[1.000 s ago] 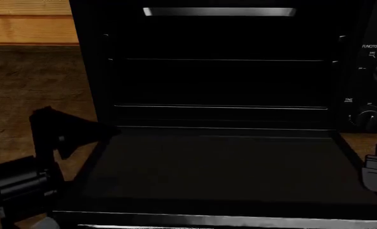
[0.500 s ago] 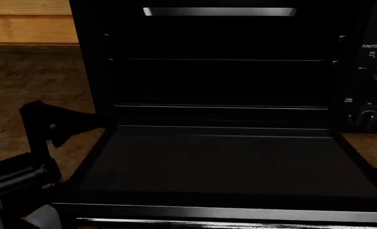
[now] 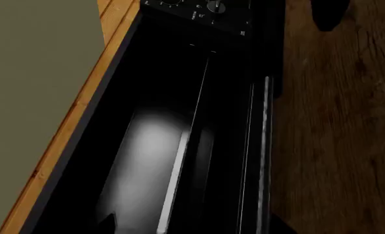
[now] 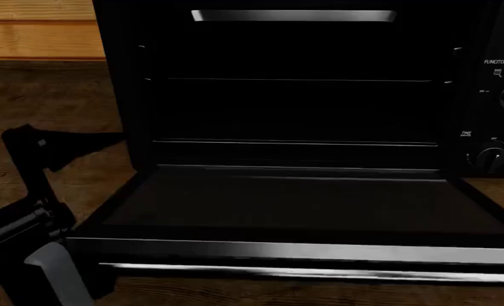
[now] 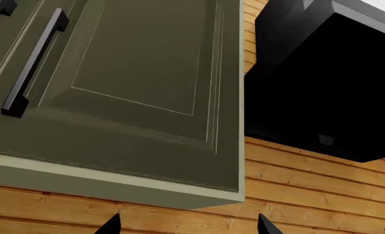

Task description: Close the toaster oven door.

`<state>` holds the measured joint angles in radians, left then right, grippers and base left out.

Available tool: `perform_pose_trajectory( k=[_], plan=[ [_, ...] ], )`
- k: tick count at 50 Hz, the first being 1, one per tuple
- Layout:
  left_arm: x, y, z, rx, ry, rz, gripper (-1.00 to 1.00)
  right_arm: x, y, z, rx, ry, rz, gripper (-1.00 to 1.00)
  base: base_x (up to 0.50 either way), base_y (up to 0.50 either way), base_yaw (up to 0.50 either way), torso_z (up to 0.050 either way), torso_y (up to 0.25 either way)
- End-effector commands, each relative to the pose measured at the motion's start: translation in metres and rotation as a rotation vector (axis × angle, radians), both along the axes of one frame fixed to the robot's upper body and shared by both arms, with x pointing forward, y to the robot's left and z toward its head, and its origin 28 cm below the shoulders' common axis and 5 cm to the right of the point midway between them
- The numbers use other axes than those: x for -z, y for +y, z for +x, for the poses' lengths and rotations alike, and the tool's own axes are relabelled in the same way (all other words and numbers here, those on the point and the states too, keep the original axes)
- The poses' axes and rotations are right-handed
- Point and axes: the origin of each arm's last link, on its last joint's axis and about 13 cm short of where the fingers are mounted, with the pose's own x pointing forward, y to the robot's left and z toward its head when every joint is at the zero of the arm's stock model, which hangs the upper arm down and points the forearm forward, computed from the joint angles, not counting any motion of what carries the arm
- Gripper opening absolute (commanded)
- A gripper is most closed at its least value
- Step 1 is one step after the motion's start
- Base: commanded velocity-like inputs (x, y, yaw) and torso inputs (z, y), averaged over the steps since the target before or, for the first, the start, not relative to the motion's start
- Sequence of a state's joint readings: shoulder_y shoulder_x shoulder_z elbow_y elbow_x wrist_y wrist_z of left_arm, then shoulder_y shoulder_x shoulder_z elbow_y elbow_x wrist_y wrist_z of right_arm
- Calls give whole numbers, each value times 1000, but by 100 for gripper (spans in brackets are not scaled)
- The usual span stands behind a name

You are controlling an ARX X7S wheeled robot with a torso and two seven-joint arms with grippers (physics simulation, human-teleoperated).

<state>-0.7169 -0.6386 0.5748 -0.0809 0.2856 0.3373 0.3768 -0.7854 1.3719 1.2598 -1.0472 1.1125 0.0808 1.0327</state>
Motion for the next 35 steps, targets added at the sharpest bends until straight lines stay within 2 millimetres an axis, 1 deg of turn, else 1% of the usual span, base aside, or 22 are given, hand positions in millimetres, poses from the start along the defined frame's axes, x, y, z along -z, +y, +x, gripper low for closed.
perform_pose_trajectory(
  k=[1,7,16,19,24,35],
  plan=[
    [-40,-25,-11,80,-164,-388,100,1,-2,-2,0,0,3,100,0,-6,-8,0,10],
    [-33,-26,-16,59,-147,-411,100,1,-2,-1,-2,0,3,100,0,-2,-3,2,2],
    [-21,-27,-24,-39,-130,-509,100,2,-2,-1,-4,-3,8,100,0,-1,-2,1,3],
    [-22,-27,-25,-74,-129,-553,100,2,-1,-1,-7,-4,8,100,0,0,0,0,0],
    [-14,-34,-28,-121,-122,-584,100,1,-1,-1,-8,-6,9,100,-2,0,0,0,2],
    [-9,-45,-33,-292,-159,-694,100,3,-3,-3,-7,-10,15,100,0,0,0,1,4]
  ],
)
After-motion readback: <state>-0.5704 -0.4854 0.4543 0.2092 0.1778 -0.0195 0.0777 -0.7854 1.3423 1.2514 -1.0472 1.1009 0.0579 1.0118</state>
